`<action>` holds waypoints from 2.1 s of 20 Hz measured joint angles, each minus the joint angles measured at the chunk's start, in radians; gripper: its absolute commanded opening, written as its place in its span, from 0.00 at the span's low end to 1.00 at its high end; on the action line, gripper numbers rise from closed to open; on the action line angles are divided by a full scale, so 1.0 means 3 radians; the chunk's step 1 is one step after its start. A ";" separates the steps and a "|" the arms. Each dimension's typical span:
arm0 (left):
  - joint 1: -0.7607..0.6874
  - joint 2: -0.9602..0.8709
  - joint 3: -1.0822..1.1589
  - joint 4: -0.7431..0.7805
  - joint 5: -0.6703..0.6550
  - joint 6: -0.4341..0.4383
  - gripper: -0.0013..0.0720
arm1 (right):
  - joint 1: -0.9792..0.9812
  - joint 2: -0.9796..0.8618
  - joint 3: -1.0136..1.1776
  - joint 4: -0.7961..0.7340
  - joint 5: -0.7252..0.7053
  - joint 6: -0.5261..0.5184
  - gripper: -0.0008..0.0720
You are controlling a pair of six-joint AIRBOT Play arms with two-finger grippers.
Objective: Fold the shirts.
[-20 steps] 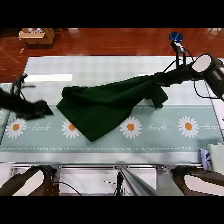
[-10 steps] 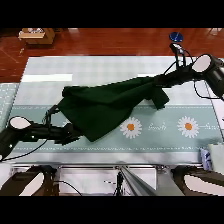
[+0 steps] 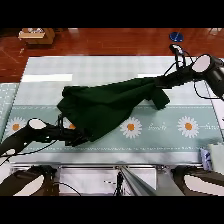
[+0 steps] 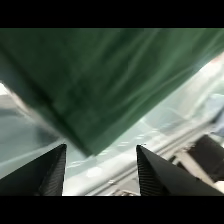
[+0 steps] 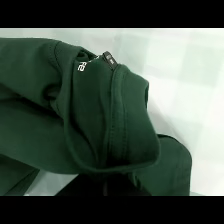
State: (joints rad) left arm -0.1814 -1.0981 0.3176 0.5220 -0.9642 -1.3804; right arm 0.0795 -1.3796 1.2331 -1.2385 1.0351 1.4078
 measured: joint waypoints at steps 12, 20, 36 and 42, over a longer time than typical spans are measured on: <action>-0.0367 -0.0061 0.0456 -0.0610 0.0407 0.0529 0.04 | -0.0010 0.0104 0.0000 -0.0168 0.0178 0.0004 0.06; 0.0764 0.1553 0.1957 -0.0469 0.0229 0.0689 0.04 | -0.0010 0.1134 0.0046 -0.0782 0.0267 0.0004 0.06; 0.2115 0.2176 0.4743 0.0554 -0.1186 -0.0178 0.04 | -0.0010 0.2572 0.1956 -0.1066 0.1469 0.0501 0.06; 0.2129 0.2124 0.5042 0.0790 -0.2285 -0.0927 0.04 | -0.0010 0.2388 0.2235 -0.1120 0.2455 0.0554 0.06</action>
State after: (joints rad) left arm 0.4572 -0.4610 1.8301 0.7589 -1.6497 -1.6585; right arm 0.0765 -0.6632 1.9038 -1.5745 1.7718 1.5742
